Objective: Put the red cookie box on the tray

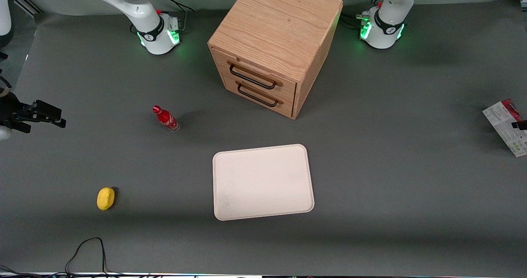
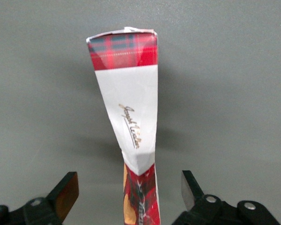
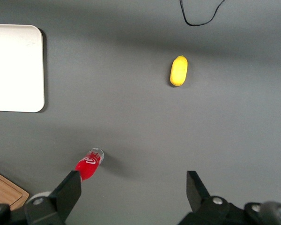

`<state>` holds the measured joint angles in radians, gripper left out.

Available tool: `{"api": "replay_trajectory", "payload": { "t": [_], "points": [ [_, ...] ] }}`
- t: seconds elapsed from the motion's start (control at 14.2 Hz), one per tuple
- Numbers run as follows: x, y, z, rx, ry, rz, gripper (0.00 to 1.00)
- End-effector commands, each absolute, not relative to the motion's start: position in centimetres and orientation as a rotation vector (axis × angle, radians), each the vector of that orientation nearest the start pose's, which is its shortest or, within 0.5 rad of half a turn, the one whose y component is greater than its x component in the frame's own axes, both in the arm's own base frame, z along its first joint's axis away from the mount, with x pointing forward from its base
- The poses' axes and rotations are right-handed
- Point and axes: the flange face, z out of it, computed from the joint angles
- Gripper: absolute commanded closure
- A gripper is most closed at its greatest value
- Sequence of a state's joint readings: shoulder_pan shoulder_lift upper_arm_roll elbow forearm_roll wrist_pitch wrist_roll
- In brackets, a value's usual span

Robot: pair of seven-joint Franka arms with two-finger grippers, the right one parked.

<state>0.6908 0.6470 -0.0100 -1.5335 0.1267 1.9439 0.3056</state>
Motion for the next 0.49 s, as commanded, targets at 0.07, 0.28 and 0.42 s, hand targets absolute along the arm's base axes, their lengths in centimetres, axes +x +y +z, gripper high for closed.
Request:
{"api": "replay_trajectory", "payload": {
  "t": [0.07, 0.28, 0.42],
  "points": [
    [53.12, 43.77, 25.55, -3.096, -0.508, 0.363, 0.02],
    [52.98, 43.91, 25.40, -3.097, -0.497, 0.364, 0.19],
    [53.37, 43.66, 25.52, -3.095, -0.430, 0.359, 1.00]
  ]
}}
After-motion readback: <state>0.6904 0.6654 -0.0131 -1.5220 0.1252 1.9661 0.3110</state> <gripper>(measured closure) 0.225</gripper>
